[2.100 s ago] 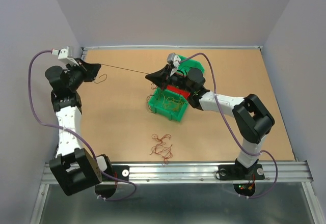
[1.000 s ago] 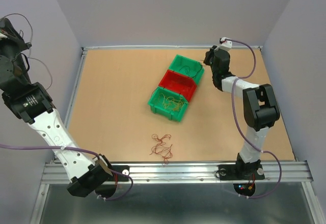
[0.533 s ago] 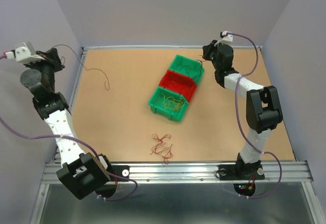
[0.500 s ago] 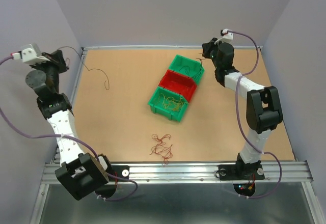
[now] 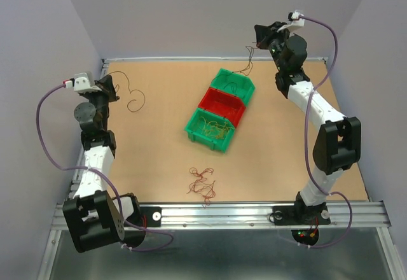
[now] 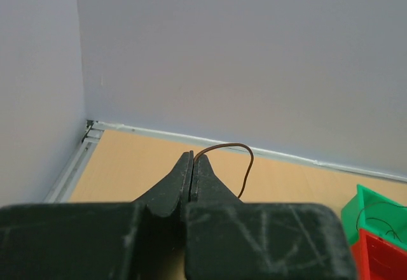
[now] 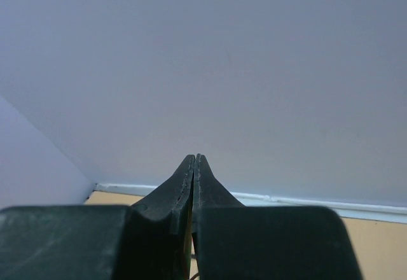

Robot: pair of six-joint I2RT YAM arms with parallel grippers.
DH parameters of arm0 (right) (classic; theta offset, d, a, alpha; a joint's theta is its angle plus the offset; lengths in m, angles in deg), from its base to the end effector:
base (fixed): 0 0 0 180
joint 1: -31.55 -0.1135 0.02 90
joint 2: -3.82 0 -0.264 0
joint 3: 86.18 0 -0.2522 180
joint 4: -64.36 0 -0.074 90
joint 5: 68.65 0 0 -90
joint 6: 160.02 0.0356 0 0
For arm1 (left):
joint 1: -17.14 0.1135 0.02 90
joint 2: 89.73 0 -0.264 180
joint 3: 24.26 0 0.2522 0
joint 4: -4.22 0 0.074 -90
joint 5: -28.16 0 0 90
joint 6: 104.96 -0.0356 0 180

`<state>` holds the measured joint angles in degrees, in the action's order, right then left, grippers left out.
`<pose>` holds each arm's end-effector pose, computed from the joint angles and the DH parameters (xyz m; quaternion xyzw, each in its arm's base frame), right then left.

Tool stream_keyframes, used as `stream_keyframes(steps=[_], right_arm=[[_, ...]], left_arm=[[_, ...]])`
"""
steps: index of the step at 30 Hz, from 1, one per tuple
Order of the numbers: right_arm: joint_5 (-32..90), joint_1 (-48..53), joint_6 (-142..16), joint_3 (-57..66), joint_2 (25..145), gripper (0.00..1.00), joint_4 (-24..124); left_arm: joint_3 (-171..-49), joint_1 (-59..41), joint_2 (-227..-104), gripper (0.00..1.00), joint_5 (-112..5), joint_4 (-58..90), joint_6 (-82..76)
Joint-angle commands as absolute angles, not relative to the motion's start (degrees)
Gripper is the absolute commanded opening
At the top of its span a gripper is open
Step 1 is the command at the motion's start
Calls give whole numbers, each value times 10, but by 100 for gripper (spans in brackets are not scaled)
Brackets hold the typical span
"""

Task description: Untangle the cables

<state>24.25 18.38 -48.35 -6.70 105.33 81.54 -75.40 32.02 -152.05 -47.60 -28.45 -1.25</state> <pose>0.4183 0.0997 0.3984 0.0243 0.6001 0.2538 0.7582 0.2397 0.0546 0.3381 -0.0386 0.5665 -0.0614 0.8208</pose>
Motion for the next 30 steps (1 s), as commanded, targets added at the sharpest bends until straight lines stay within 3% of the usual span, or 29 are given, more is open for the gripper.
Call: stream_keyframes(steps=[1,12,23,30], right_arm=[[172,193,-461,-92,1031,0,822],[257,213,-448,-94,1030,1,812],[200,217,-502,13,908,1,815],[237,227,-500,-4,932,1,800]], left_arm=[[-739,288,-1482,0,-516,-352,-52],[-733,251,-1482,0,-545,-347,-91],[-729,242,-1472,0,-551,-346,-103],[-730,239,-1470,0,-552,-340,-107]])
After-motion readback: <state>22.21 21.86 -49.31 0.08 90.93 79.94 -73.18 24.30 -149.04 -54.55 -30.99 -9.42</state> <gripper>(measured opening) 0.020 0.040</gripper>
